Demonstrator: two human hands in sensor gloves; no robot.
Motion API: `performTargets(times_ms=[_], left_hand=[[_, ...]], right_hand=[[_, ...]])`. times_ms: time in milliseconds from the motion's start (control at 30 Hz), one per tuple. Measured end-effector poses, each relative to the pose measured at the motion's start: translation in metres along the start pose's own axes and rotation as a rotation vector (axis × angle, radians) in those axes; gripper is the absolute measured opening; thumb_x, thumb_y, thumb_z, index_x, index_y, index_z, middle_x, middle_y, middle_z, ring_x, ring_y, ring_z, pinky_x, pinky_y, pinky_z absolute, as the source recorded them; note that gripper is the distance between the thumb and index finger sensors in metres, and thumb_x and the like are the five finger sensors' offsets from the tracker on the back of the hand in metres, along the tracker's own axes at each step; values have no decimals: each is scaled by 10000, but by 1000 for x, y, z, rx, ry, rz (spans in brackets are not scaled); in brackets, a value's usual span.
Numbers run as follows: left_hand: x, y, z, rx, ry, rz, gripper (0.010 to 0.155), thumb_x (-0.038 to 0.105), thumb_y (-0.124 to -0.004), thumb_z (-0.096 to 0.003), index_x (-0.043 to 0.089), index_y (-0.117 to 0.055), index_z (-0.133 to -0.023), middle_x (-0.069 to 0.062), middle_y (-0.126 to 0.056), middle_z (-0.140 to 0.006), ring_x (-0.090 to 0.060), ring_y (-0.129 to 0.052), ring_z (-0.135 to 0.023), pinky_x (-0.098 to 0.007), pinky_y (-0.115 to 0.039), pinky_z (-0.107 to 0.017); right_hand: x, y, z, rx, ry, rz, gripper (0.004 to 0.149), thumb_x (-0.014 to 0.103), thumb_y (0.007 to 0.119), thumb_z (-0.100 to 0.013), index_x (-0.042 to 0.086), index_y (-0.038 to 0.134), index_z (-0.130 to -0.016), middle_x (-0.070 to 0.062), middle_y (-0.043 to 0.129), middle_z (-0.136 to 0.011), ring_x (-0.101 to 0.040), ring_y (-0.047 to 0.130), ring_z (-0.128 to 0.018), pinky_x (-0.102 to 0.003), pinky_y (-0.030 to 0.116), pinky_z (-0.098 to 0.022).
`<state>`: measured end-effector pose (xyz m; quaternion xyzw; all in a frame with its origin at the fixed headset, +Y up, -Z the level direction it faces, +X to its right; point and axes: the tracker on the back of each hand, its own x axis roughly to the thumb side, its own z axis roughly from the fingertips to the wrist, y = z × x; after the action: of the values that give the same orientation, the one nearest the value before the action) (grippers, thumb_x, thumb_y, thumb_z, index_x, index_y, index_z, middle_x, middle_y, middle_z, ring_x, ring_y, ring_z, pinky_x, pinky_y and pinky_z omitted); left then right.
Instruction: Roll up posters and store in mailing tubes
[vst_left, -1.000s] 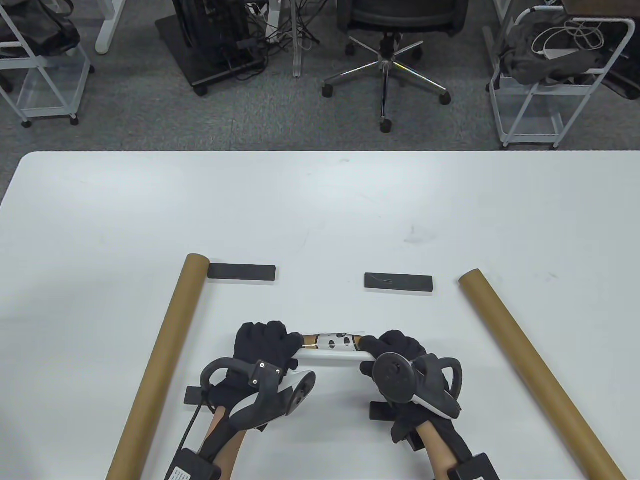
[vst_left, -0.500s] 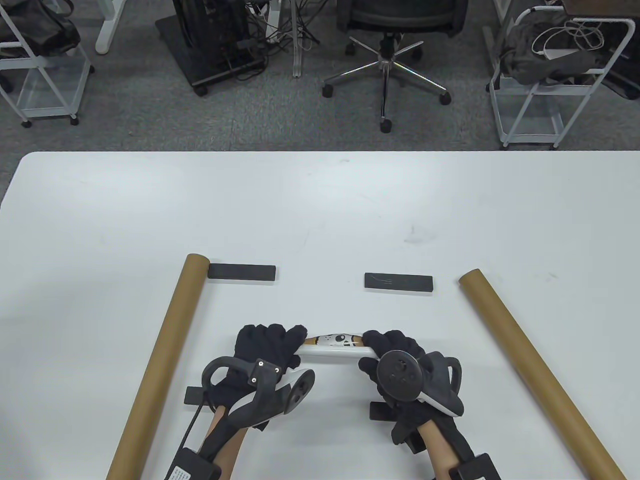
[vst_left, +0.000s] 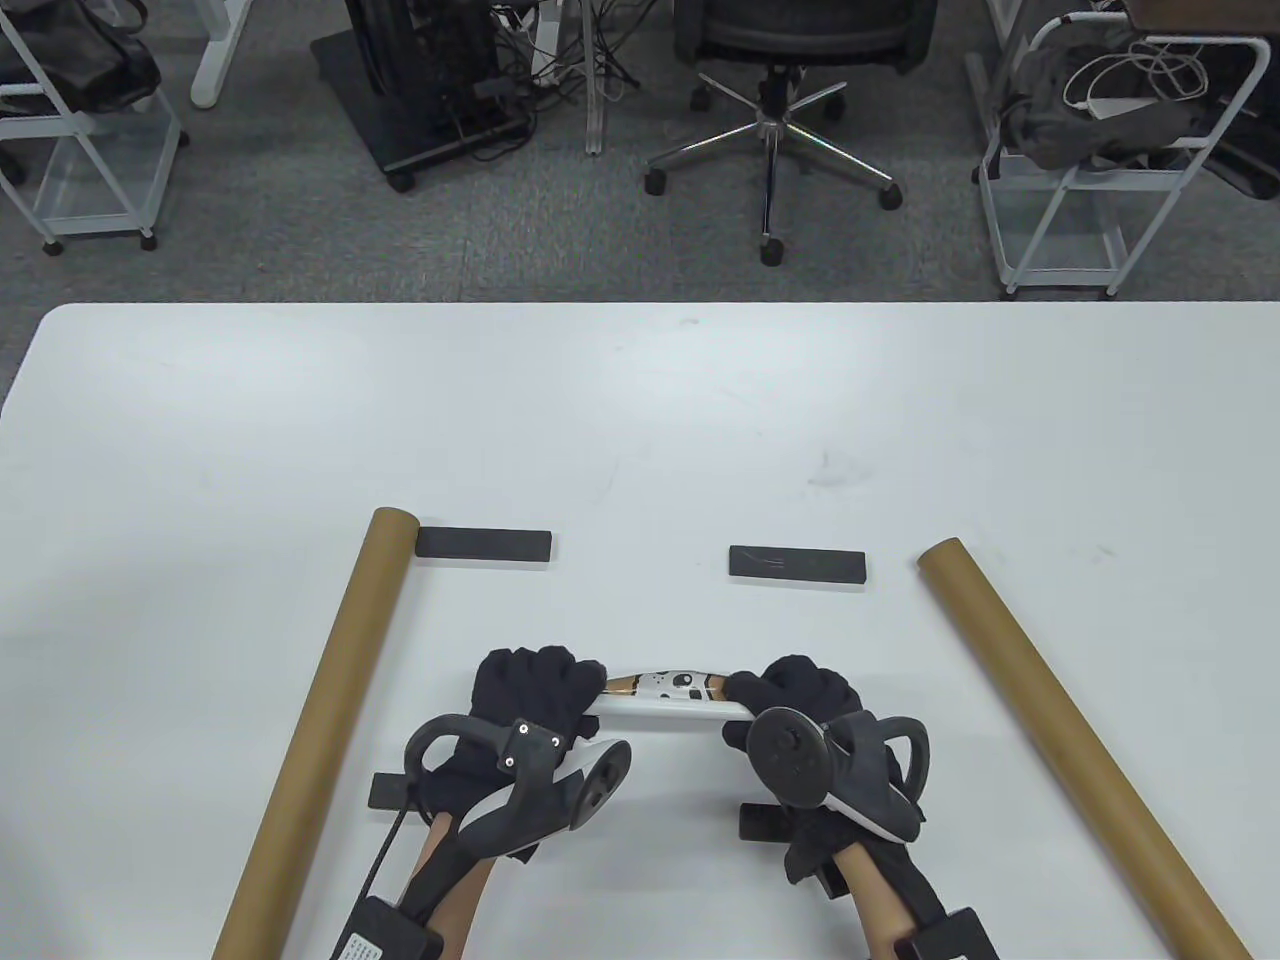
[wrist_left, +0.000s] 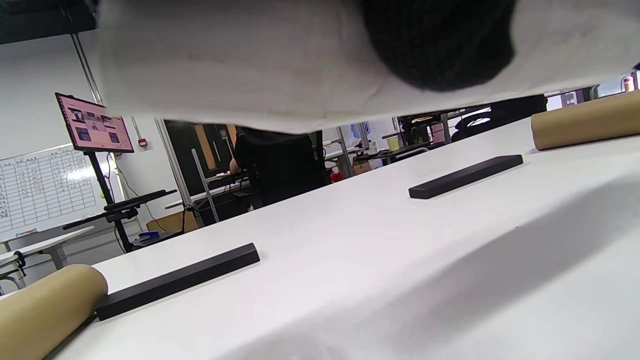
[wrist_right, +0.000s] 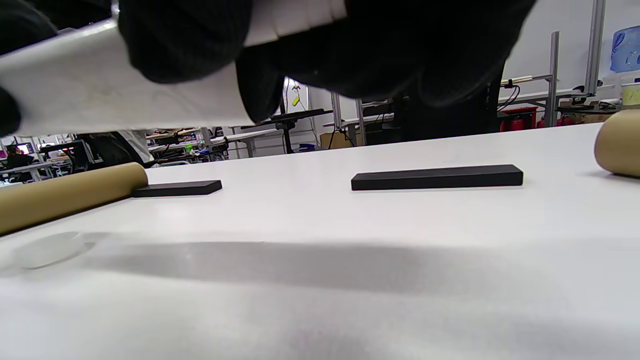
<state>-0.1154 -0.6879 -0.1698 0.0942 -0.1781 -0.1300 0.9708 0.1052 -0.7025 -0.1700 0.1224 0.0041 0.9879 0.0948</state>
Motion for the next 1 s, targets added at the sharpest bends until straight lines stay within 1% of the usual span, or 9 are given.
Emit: performTargets(times_ms=[200, 367, 500, 567, 667, 733, 800, 900, 1000], left_hand=[[-2, 1, 1, 22, 6, -8, 518, 467, -692, -421, 392, -752, -931, 88, -862, -949, -174, -956, -825, -487, -782, -744], [0, -1, 1, -5, -9, -7, 537, 456, -640, -439, 378, -699, -968, 107, -868, -904, -160, -955, -780, -486, -774, -745], [1, 1, 0, 2, -7, -7, 610, 486, -698, -424, 389, -575, -1013, 127, -887, -862, -144, -972, -731, -479, -785, -739], [0, 1, 0, 8, -6, -32, 626, 484, -730, -415, 392, -551, -1008, 150, -895, -838, -117, -985, -706, -465, -799, -734], [-2, 0, 0, -4, -1, -6, 558, 481, -735, -414, 370, -622, -949, 154, -911, -822, -108, -1003, -690, -464, -810, -727], [-3, -2, -1, -30, 0, 40, 525, 462, -723, -423, 331, -678, -930, 124, -914, -854, -137, -1000, -737, -481, -794, -732], [-3, -3, -1, -29, 0, 38, 516, 456, -696, -428, 332, -710, -929, 96, -892, -908, -175, -974, -796, -495, -774, -743], [-2, -2, 0, -8, 3, -16, 513, 453, -663, -431, 357, -738, -929, 59, -846, -960, -203, -935, -834, -515, -753, -751], [-1, -1, 0, -3, 2, -13, 522, 448, -642, -436, 366, -734, -943, 76, -851, -934, -188, -941, -809, -512, -757, -749]], right_hand=[[1, 2, 0, 44, 4, -29, 586, 383, 664, -451, 160, 687, -992, -125, 766, -852, -319, 856, -604, -632, 704, -629], [-1, 1, 0, 36, 7, -48, 595, 375, 665, -458, 132, 673, -1001, -125, 779, -854, -326, 868, -606, -631, 708, -630], [-2, 2, 0, 35, 2, -34, 596, 384, 667, -455, 133, 660, -995, -111, 808, -856, -325, 897, -613, -621, 725, -627], [-2, 1, 0, 24, 1, -35, 602, 388, 672, -451, 141, 639, -999, -99, 824, -847, -320, 910, -614, -615, 732, -627], [-1, -1, 1, -4, -10, -44, 554, 383, 666, -454, 186, 647, -971, -87, 838, -835, -319, 919, -616, -613, 732, -631], [0, -1, 1, 0, -23, -50, 511, 369, 627, -471, 190, 679, -946, -89, 842, -823, -327, 917, -618, -621, 726, -631], [1, 0, 1, 9, -35, -59, 511, 358, 570, -491, 154, 703, -941, -114, 846, -815, -350, 913, -615, -642, 713, -629], [0, 1, 1, 31, -38, -79, 528, 361, 549, -500, 135, 713, -948, -119, 850, -800, -351, 909, -598, -648, 707, -628], [-2, 1, 1, 28, -34, -94, 538, 365, 541, -505, 133, 692, -967, -112, 845, -792, -344, 905, -587, -647, 706, -628]])
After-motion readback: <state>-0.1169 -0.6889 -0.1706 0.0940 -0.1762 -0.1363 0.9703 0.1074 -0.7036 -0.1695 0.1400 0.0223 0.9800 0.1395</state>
